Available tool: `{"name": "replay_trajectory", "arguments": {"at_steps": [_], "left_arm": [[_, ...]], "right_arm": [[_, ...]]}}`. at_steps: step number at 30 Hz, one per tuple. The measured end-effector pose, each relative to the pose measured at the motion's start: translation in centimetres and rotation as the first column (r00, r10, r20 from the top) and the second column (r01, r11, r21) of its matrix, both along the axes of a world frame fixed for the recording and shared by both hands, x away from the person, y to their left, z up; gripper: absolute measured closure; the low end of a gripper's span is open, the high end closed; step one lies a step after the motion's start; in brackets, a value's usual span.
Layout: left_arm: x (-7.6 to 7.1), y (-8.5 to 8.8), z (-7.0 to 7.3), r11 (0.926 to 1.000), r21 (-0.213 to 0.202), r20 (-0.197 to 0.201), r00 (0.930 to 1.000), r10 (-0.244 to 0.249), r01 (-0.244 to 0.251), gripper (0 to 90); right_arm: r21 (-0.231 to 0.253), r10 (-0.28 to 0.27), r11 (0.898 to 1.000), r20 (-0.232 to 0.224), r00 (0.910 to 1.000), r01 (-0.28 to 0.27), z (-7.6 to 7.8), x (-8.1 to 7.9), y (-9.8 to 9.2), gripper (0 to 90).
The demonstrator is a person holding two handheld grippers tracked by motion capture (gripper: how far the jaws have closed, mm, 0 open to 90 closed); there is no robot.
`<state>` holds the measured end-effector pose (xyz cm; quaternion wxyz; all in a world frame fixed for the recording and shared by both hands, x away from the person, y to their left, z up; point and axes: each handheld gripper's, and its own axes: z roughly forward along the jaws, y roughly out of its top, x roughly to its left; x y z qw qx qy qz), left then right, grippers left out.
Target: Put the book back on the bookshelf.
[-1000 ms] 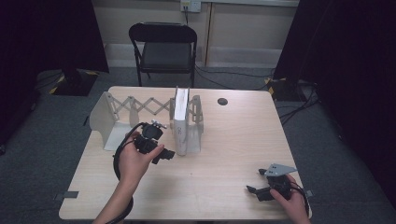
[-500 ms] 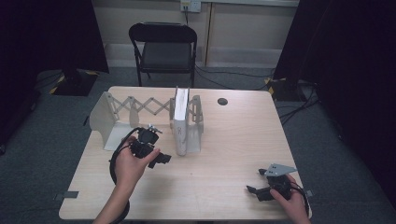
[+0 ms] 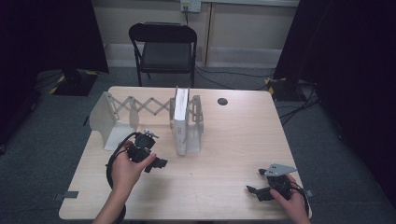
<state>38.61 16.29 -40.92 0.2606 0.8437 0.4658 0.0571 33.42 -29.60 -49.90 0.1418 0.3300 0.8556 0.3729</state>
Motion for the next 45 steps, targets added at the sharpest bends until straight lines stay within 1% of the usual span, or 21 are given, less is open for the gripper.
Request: {"name": "replay_trajectory", "arguments": {"at_steps": [1, 3, 10, 13, 22, 24, 28, 35, 37, 41, 45], "left_arm": [[0.0, 0.3, -0.2, 1.0, -0.003, -0.006, 1.0, 0.002, -0.002, 20.8], [-0.1, 0.5, -0.3, 0.9999, -0.009, -0.006, 1.0, 0.006, -0.006, 20.8], [-0.2, 0.9, -0.8, 0.9999, -0.006, -0.011, 0.9999, 0.01, -0.01, 20.6], [-0.3, 1.4, -1.6, 0.9998, -0.007, -0.021, 0.9996, 0.018, -0.019, 20.6], [-0.4, 2.0, -2.8, 0.9993, -0.012, -0.044, 0.9984, 0.035, -0.035, 20.6], [-0.5, 2.3, -3.3, 0.9991, -0.016, -0.05, 0.998, 0.039, -0.04, 20.6], [-0.6, 2.6, -3.6, 0.999, -0.012, -0.051, 0.9979, 0.041, -0.042, 20.4], [-1.0, 3.5, -4.6, 0.998, -0.009, -0.048, 0.997, 0.061, -0.062, 20.5], [-1.1, 3.7, -4.8, 0.9979, -0.009, -0.055, 0.9965, 0.063, -0.064, 20.4], [-1.3, 3.9, -5.2, 0.9983, -0.005, -0.055, 0.9968, 0.058, -0.058, 20.3], [-1.5, 4.2, -5.3, 0.9976, -0.017, -0.05, 0.9965, 0.067, -0.068, 20.1]], "right_arm": [[0.0, 0.0, 1.0, 0.0, 1.0, 0.0, 0.0, 0.0, 0.0, 13.1], [0.0, 0.0, 1.0, 0.0, 1.0, 0.0, 0.0, 0.0, 0.0, 13.1], [0.0, 0.0, 1.0, 0.001, 1.0, 0.0, 0.0, 0.0, 0.0, 13.1], [0.0, 0.0, 1.0, 0.001, 1.0, 0.0, 0.0, 0.0, 0.0, 13.1], [0.0, 0.0, 1.0, 0.001, 1.0, 0.0, 0.0, 0.0, 0.0, 13.1], [0.0, 0.0, 1.0, 0.001, 1.0, 0.0, 0.0, 0.0, 0.0, 13.1], [0.0, 0.0, 1.0, 0.0, 1.0, 0.0, 0.0, 0.0, 0.0, 13.1], [0.0, 0.0, 1.0, 0.001, 1.0, 0.0, 0.0, 0.0, 0.0, 13.1], [0.0, 0.0, 1.0, 0.001, 1.0, 0.0, 0.0, 0.0, 0.0, 13.1], [0.0, 0.0, 1.0, 0.001, 1.0, 0.0, 0.0, 0.0, 0.0, 13.1], [0.0, 0.0, 1.0, 0.001, 1.0, 0.0, 0.0, 0.0, 0.0, 13.1]]}}
